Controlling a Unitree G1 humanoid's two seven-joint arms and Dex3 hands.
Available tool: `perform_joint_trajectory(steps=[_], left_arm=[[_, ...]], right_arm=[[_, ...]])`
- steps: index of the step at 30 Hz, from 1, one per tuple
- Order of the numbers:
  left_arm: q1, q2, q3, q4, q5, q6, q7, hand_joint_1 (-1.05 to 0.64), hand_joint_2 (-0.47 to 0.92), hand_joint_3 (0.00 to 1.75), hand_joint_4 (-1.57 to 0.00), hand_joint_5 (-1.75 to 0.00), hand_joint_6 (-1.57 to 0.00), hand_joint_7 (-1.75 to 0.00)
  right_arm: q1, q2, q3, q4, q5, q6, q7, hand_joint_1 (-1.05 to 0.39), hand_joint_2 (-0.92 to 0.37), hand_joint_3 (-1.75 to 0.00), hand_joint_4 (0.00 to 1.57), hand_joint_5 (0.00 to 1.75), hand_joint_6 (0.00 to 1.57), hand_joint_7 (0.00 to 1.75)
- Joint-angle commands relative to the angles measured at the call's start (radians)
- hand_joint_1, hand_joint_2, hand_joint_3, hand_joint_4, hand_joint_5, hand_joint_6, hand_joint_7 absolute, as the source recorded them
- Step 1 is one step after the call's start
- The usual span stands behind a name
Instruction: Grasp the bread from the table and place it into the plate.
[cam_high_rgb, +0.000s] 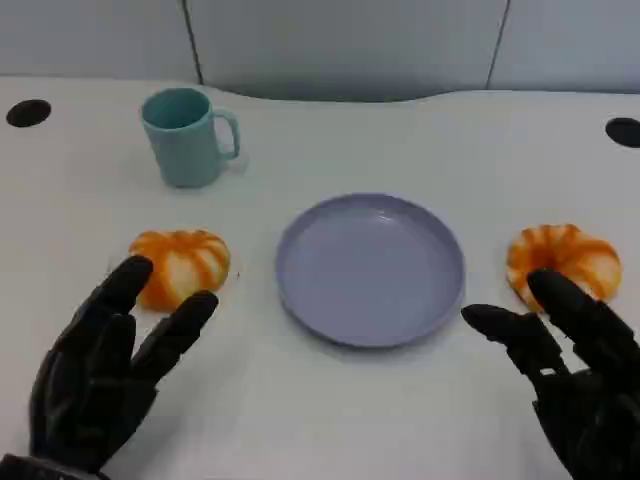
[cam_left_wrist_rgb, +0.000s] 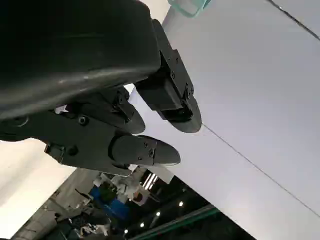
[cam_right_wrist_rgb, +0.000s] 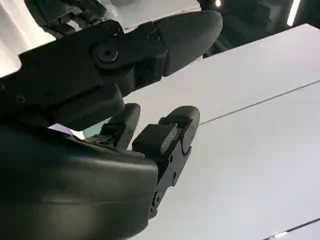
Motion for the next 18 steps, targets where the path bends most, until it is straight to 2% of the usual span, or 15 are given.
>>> perform_joint_trajectory(steps=[1,10,18], left_arm=[[-0.014,0.01,-0.009,0.034,0.009,0.007,-0.013,-0.41,0.92,0.12,-0.8,-0.2,-0.87,0.0],[-0.056,-0.001,-0.023,0.094,0.02,-0.015,-0.036,-0.42,0.92,0.11,-0.81,-0.22,-0.88,-0.01],[-0.082,0.007,-0.021,0.13,0.026,-0.042,-0.051,-0.42,0.92,0.13,-0.82,-0.24,-0.88,0.0]], right_arm=[[-0.017,-0.01,-0.021,0.028,0.012,-0.002,0.0,-0.61,-0.92,-0.08,0.48,0.75,0.78,0.01],[-0.045,-0.038,-0.038,0.047,0.013,0.01,0.019,-0.6,-0.92,-0.09,0.48,0.74,0.78,0.01],[-0.032,-0.034,-0.061,0.03,0.033,0.009,0.01,-0.59,-0.92,-0.1,0.46,0.73,0.76,0.0]])
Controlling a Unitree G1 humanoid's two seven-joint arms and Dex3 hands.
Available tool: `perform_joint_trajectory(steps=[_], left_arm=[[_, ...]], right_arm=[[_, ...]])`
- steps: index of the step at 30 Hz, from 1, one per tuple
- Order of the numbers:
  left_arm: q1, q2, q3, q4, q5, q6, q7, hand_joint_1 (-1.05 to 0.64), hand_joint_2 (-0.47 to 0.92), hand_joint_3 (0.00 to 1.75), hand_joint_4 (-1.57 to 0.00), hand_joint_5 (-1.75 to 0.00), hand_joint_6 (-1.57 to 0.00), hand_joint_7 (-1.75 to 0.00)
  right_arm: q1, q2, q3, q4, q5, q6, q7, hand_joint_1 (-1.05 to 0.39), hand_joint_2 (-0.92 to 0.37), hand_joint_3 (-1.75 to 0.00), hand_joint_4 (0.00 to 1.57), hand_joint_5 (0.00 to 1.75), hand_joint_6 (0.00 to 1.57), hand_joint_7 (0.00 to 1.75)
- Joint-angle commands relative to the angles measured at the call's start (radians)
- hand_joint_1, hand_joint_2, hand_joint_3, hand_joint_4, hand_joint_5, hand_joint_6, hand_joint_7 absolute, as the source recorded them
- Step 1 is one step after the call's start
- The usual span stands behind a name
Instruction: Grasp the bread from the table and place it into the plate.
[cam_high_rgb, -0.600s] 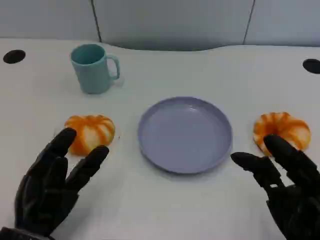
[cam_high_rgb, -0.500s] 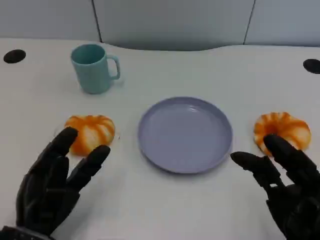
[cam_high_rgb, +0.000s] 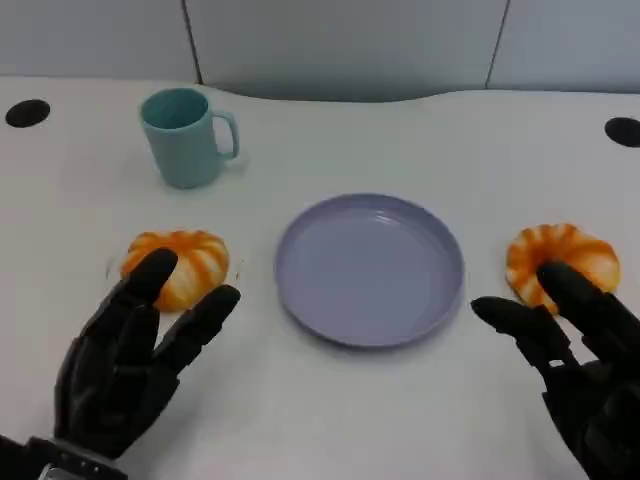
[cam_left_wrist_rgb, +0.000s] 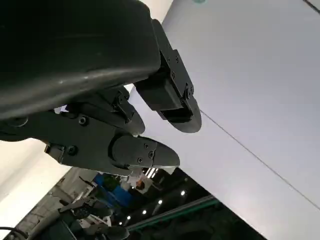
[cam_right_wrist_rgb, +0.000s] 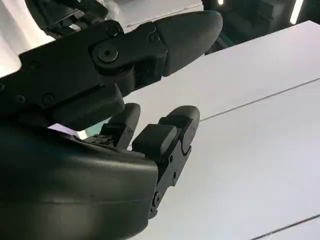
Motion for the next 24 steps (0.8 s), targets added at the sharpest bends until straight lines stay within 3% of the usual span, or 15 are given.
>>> perform_joint_trajectory(steps=[1,13,15,19,24], left_arm=[[-0.012,0.01,0.005,0.022,0.011,-0.012,-0.013,-0.42,0.92,0.13,-0.82,-0.24,-0.89,-0.01],[-0.031,0.001,0.018,0.049,0.014,-0.017,-0.005,-0.43,0.92,0.07,-0.79,-0.28,-0.89,0.0],[-0.026,-0.012,0.021,0.035,0.022,-0.044,0.009,-0.42,0.92,0.09,-0.79,-0.28,-0.89,0.0],[-0.008,-0.037,0.025,-0.021,0.083,-0.221,0.03,-0.32,0.92,0.09,-0.8,-0.3,-0.89,0.0],[-0.007,-0.039,0.019,-0.017,0.087,-0.251,0.032,-0.3,0.92,0.08,-0.8,-0.31,-0.89,0.0]], right_arm=[[0.011,-0.006,-0.021,-0.007,0.019,-0.002,-0.001,-0.58,-0.92,-0.1,0.46,0.72,0.76,0.0],[0.025,-0.001,-0.05,-0.004,0.037,-0.007,0.001,-0.6,-0.92,-0.11,0.44,0.74,0.75,0.0],[0.028,-0.002,-0.052,-0.009,0.039,-0.005,0.001,-0.6,-0.92,-0.11,0.44,0.74,0.74,0.0],[0.028,-0.008,-0.054,-0.014,0.039,-0.008,0.003,-0.6,-0.92,-0.12,0.44,0.74,0.74,0.0],[0.028,-0.008,-0.054,-0.015,0.039,-0.007,0.003,-0.6,-0.92,-0.12,0.43,0.75,0.74,0.0]])
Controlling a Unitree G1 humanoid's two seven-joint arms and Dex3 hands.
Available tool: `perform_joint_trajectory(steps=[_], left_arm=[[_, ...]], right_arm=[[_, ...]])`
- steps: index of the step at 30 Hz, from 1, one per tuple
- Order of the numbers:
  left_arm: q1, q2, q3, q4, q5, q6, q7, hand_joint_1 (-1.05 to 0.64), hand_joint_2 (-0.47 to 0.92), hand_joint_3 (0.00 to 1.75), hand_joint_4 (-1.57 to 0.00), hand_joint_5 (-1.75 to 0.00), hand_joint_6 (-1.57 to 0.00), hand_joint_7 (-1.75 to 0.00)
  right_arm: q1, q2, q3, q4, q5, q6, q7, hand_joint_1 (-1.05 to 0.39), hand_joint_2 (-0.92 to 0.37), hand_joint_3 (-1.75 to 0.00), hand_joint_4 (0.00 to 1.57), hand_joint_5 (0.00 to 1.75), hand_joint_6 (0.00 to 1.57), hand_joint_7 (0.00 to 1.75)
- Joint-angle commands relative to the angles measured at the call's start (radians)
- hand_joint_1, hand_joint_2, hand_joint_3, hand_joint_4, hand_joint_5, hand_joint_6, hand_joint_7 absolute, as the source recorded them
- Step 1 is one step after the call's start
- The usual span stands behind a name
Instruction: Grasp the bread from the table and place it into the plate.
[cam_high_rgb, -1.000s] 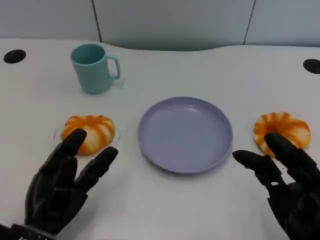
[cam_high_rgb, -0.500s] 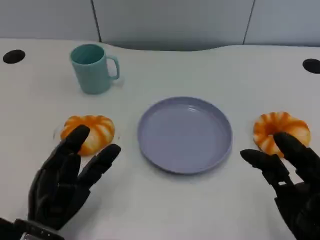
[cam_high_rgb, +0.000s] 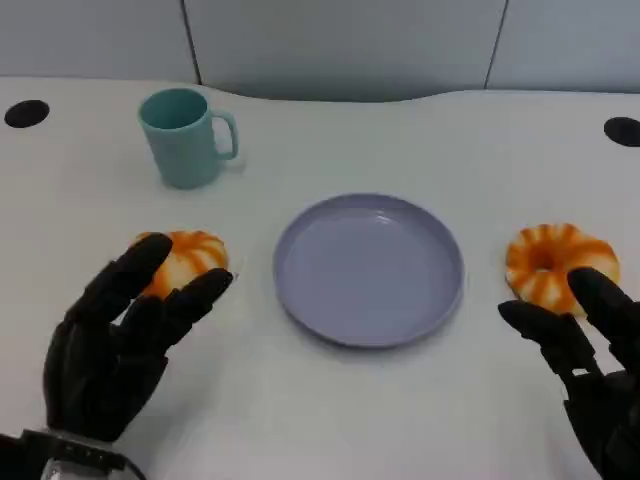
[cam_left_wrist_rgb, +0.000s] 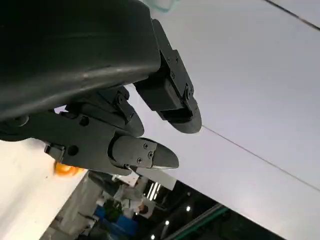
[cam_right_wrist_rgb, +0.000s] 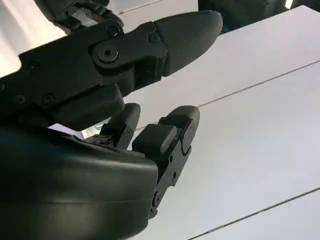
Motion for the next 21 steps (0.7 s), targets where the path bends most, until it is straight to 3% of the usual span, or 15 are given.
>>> perform_joint_trajectory(steps=[1,4,8,14,21], left_arm=[[-0.002,0.05,0.012,-0.072,0.114,-0.213,0.019,-0.3,0.92,0.08,-0.8,-0.31,-0.89,0.0],[-0.063,0.184,0.042,-0.177,0.389,-0.628,0.062,-0.37,0.82,0.01,-0.68,-0.14,-0.71,0.0],[-0.133,0.307,0.052,-0.143,0.585,-0.789,0.15,-0.43,0.8,0.0,-0.54,-0.02,-0.57,0.0],[-0.241,0.492,0.041,-0.089,1.017,-0.903,0.399,-0.59,0.82,0.0,-0.37,0.0,-0.35,0.0],[-0.411,0.664,-0.151,0.037,1.461,-0.867,0.782,-0.62,0.81,0.01,-0.33,0.0,-0.32,0.0]], right_arm=[[0.003,-0.014,-0.016,-0.012,0.01,-0.005,0.004,-0.6,-0.92,-0.12,0.43,0.75,0.74,0.0],[-0.004,-0.021,-0.019,-0.01,0.013,0.001,0.006,-0.59,-0.92,-0.13,0.43,0.75,0.74,0.0],[-0.012,-0.025,-0.017,-0.009,0.013,0.003,0.009,-0.59,-0.92,-0.11,0.44,0.75,0.75,0.01],[-0.018,-0.028,-0.016,-0.007,0.011,0.004,0.006,-0.59,-0.92,-0.11,0.45,0.74,0.75,0.01],[-0.026,-0.026,-0.015,0.0,0.013,0.0,0.011,-0.58,-0.92,-0.11,0.46,0.74,0.75,0.01]])
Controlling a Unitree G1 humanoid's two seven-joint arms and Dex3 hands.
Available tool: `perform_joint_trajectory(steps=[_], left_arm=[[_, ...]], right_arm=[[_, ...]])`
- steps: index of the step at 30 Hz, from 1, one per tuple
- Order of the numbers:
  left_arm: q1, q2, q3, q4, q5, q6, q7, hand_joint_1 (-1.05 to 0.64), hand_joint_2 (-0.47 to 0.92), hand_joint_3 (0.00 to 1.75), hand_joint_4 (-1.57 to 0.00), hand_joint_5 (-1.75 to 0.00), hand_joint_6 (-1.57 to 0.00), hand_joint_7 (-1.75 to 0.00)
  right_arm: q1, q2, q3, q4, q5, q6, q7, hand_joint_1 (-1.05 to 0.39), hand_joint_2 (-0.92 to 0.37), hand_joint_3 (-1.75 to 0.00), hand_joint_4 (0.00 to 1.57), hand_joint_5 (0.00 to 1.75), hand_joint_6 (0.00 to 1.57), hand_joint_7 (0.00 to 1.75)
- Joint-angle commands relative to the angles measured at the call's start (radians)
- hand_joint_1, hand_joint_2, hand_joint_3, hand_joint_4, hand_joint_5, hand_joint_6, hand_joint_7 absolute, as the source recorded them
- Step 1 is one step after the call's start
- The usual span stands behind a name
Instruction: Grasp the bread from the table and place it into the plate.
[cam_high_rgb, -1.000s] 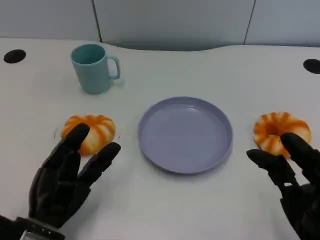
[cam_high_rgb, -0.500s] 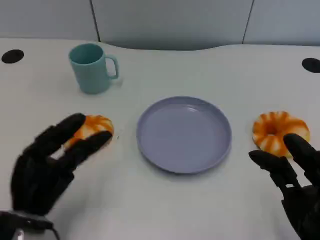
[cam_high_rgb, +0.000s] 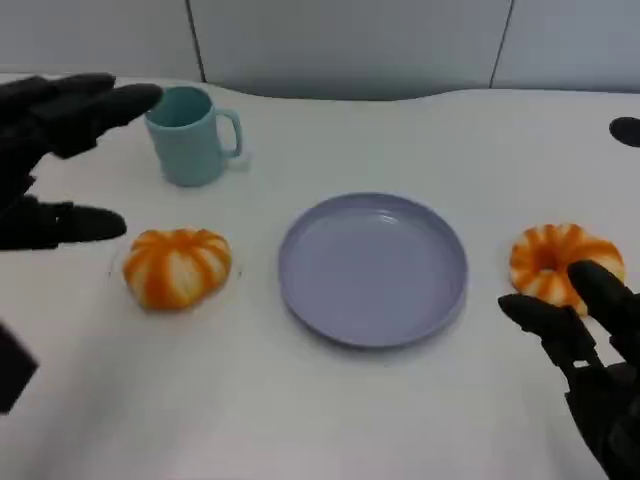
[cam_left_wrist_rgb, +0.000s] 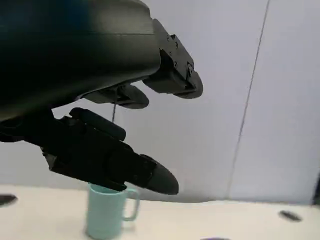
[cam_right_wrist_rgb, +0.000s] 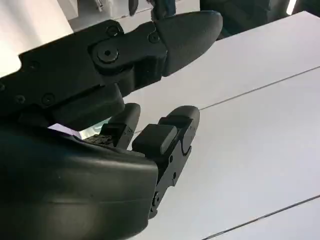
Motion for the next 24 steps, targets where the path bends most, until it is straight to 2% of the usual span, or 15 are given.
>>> perform_joint_trajectory(steps=[1,6,9,10,12,14,20,24], left_arm=[[-0.104,0.104,-0.149,0.073,0.227,0.066,0.218,-0.63,0.8,0.01,-0.32,0.0,-0.32,0.0],[-0.215,0.141,-0.355,0.144,0.387,0.188,0.378,-0.66,0.73,0.0,-0.38,-0.03,-0.37,-0.02],[-0.235,0.164,-0.42,0.165,0.388,0.216,0.429,-0.67,0.72,0.0,-0.38,-0.03,-0.38,-0.01],[-0.255,0.16,-0.45,0.182,0.39,0.232,0.42,-0.67,0.72,0.0,-0.38,-0.02,-0.38,-0.01],[-0.339,0.105,-0.555,0.298,0.433,0.293,0.38,-0.73,0.68,0.0,-0.4,-0.03,-0.4,-0.02],[-0.393,0.065,-0.631,0.4,0.442,0.328,0.362,-0.72,0.65,0.0,-0.41,-0.03,-0.42,-0.02],[-0.441,0.025,-0.744,0.558,0.392,0.353,0.357,-0.68,0.65,0.01,-0.42,-0.02,-0.41,0.0],[-0.411,0.034,-0.758,0.55,0.322,0.335,0.324,-0.63,0.66,0.01,-0.4,-0.01,-0.38,0.0]], right_arm=[[-0.007,-0.01,-0.015,0.0,0.008,-0.003,0.005,-0.58,-0.92,-0.11,0.46,0.74,0.76,0.01],[-0.014,-0.009,-0.016,0.005,0.009,-0.004,0.007,-0.59,-0.92,-0.11,0.45,0.73,0.75,0.01],[-0.015,-0.009,-0.017,0.006,0.01,-0.004,0.01,-0.59,-0.92,-0.11,0.45,0.73,0.75,0.0],[-0.017,-0.009,-0.017,0.007,0.009,-0.004,0.01,-0.59,-0.92,-0.11,0.45,0.73,0.75,0.0],[-0.021,-0.009,-0.016,0.0,0.011,0.0,0.005,-0.59,-0.92,-0.11,0.46,0.74,0.75,0.01],[-0.022,-0.009,-0.015,-0.008,0.011,0.004,0.001,-0.58,-0.92,-0.11,0.46,0.74,0.76,0.01],[-0.013,-0.005,-0.015,-0.018,0.011,0.004,-0.004,-0.58,-0.92,-0.11,0.47,0.73,0.77,0.01],[-0.002,-0.008,-0.017,-0.024,0.012,0.006,-0.002,-0.59,-0.92,-0.12,0.47,0.72,0.76,0.01]])
